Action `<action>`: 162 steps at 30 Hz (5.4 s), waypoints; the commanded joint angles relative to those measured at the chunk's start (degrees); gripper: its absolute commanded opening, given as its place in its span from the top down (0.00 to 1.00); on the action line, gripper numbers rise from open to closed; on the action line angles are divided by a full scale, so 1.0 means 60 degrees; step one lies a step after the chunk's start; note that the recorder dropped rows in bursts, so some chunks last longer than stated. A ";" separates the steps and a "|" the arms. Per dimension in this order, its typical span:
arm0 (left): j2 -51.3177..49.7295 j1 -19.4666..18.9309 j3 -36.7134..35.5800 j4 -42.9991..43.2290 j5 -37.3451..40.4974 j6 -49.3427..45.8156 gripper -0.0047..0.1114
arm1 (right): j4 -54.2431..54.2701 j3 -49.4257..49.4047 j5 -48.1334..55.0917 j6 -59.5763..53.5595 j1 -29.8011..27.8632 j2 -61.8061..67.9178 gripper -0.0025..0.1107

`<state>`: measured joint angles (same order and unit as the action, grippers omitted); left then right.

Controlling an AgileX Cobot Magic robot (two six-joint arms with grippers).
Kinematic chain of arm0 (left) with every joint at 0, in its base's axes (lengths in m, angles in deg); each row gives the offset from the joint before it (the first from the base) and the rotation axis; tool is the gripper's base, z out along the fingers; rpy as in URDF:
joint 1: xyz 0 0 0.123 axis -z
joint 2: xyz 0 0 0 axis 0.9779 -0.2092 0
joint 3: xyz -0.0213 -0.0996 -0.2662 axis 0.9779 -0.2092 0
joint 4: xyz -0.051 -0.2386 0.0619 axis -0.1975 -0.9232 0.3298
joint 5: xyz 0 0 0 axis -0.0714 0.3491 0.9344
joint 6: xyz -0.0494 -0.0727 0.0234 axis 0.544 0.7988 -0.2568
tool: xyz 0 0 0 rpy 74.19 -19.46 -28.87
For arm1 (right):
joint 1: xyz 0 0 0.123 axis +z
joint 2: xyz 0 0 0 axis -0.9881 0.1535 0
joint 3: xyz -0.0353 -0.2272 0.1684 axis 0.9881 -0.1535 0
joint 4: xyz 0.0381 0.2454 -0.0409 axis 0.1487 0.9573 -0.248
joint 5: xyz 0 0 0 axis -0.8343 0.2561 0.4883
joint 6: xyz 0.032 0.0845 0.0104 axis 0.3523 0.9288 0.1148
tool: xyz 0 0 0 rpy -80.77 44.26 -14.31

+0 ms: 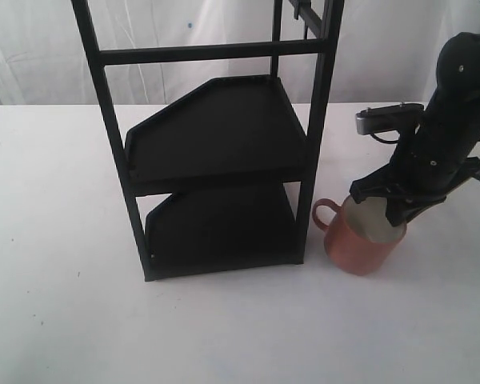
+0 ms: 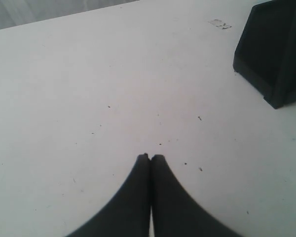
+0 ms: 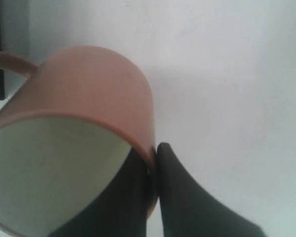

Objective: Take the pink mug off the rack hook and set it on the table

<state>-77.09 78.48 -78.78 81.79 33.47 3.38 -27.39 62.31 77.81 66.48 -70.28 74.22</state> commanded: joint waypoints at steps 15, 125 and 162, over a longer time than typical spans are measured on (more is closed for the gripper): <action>0.0039 0.0050 -0.0018 -0.0053 0.0027 0.0009 0.96 | 0.0035 -0.0026 -0.0181 -0.0141 -0.0013 0.0000 0.78; 0.0023 0.0041 -0.0018 -0.0053 -0.0027 0.0009 0.96 | -0.1197 -0.9613 -0.4790 0.1140 -0.2169 -1.6938 0.98; 0.0032 0.0024 -0.0018 -0.0053 -0.0038 0.0009 0.96 | -0.1173 -1.1897 -0.5686 0.0604 -0.2687 -1.7108 0.98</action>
<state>-77.09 78.48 -78.78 81.79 33.27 3.38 -34.01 -9.08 43.75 70.73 -86.16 -28.29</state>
